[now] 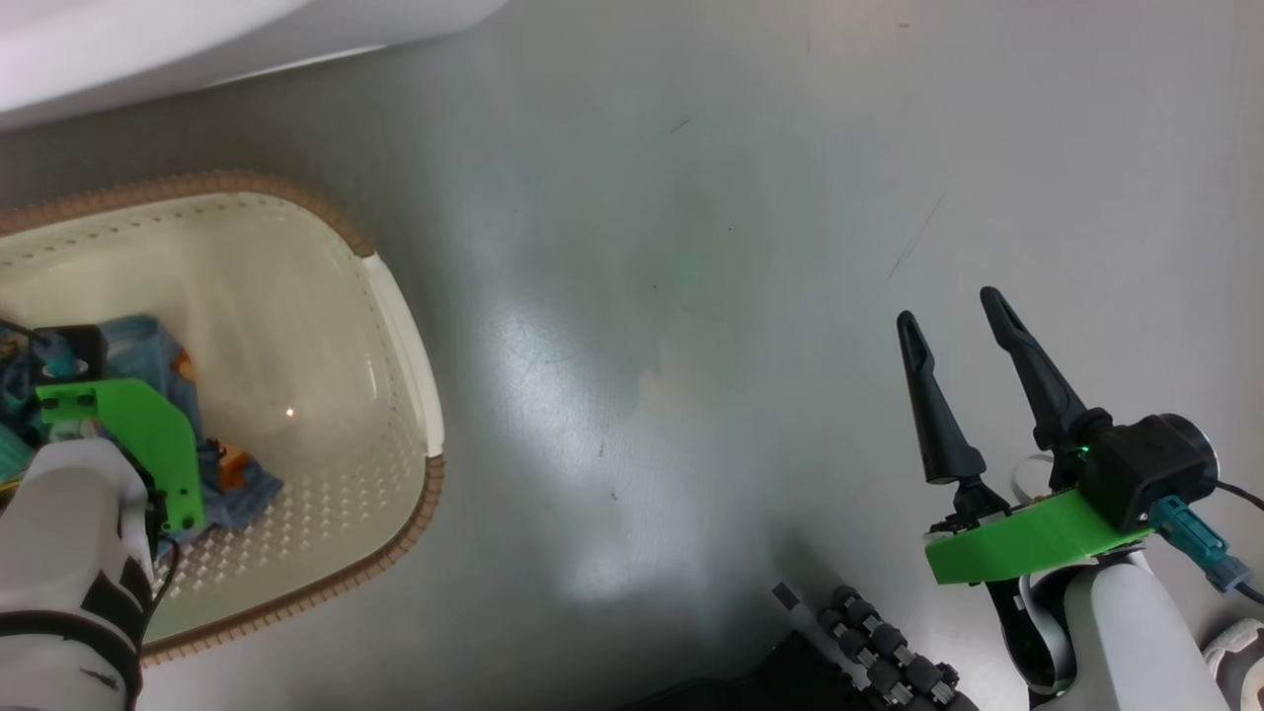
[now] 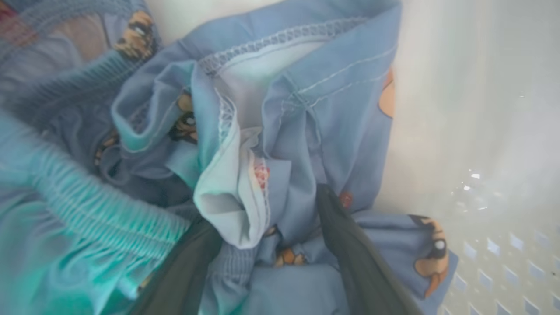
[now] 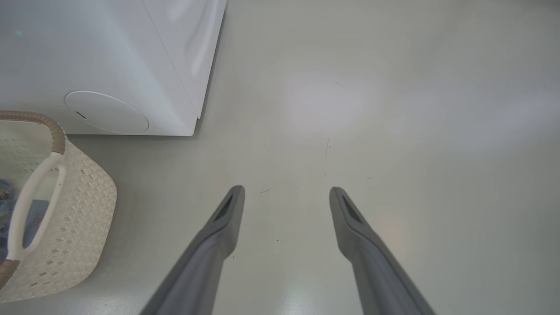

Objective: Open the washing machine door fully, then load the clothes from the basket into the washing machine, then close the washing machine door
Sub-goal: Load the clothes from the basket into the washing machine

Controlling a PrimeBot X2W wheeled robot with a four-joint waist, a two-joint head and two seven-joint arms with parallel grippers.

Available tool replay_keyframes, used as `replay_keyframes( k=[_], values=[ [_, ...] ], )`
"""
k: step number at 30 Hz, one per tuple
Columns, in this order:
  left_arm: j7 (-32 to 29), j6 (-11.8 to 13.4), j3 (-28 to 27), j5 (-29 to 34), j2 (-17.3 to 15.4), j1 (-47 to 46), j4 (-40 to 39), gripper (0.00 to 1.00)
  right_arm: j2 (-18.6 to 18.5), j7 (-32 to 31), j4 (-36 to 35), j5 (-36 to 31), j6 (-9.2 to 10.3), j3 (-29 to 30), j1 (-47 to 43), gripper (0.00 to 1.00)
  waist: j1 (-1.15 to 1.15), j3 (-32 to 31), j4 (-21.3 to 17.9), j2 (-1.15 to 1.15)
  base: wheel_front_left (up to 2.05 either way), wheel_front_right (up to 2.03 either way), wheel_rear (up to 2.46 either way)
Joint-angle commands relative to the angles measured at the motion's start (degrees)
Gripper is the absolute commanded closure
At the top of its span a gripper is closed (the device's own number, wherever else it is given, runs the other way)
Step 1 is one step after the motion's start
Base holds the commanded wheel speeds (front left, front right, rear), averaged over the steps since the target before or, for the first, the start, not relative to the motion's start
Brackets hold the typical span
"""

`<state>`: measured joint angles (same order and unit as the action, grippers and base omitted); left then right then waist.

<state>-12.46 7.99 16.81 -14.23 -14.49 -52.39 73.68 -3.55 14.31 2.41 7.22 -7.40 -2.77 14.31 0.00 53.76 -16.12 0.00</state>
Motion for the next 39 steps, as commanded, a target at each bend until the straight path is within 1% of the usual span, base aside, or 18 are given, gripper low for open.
replay_keyframes(
  k=[1, 7, 8, 9, 10, 15, 23, 30, 39],
  values=[
    [-0.3, 0.7, -0.7, 0.6, -1.8, 0.8, 0.1, 0.0, -0.2, 0.7, -1.4, 0.6, -0.09, -0.7, -2.2, 0.0, 0.0, 0.3, 0.2, 0.0, 0.0, 0.0, 0.0],
    [-1.2, 1.8, -0.8, -0.2, -0.9, -0.2, 0.1, 0.0, -0.4, 0.7, -2.4, 0.3, -0.09, -0.3, -2.8, 0.0, 0.0, 1.3, 0.9, 0.0, 0.0, 0.0, 0.0],
    [-1.4, 1.9, -0.8, -0.4, -0.8, -0.3, 0.2, 0.27, -0.4, 0.7, -2.5, 0.2, -0.09, -0.3, -2.8, 0.0, 0.0, 1.4, 1.0, 0.0, 0.0, 0.0, 0.0],
    [-1.5, 1.9, -0.8, -0.5, -0.6, -0.5, 0.2, 0.68, -0.5, 0.7, -2.6, 0.1, -0.09, -0.4, -2.7, 0.0, 0.0, 1.5, 1.2, 0.0, 0.0, 0.0, 0.0],
    [-1.2, 1.7, -0.8, -0.7, -0.5, -0.6, 0.2, 1.0, -0.5, 0.7, -2.7, 0.1, -0.09, -0.4, -2.7, 0.0, 0.0, 1.6, 1.3, 0.0, 0.0, 0.0, 0.0],
    [0.0, 1.5, -0.7, -1.2, -0.3, -0.8, 0.2, 1.0, -0.4, 0.7, -2.7, 0.0, -0.09, -0.6, -2.3, 0.0, 0.0, 1.5, 1.5, 0.0, 0.0, 0.0, 0.0],
    [1.3, 1.3, -0.9, -2.3, -1.1, 0.1, 0.2, 1.0, -0.3, 0.7, -2.1, 0.3, -0.09, -1.4, -0.6, 0.0, 0.0, -0.1, 0.6, 0.0, 0.0, 0.0, 0.0],
    [3.8, 0.4, -0.8, -3.2, -0.5, 1.6, 0.2, 1.0, -0.1, 0.7, -0.8, 0.6, -0.09, -1.7, 0.6, 0.0, 0.0, -4.5, 0.6, 0.0, 0.0, 0.0, 0.0],
    [8.9, -1.9, -0.4, -4.1, 0.9, 3.7, 0.2, 1.0, 0.0, 0.7, 0.8, 0.1, -0.09, -1.8, 0.5, 0.0, 0.0, -11.0, 1.6, 0.0, 0.0, 0.0, 0.0]
  ],
)
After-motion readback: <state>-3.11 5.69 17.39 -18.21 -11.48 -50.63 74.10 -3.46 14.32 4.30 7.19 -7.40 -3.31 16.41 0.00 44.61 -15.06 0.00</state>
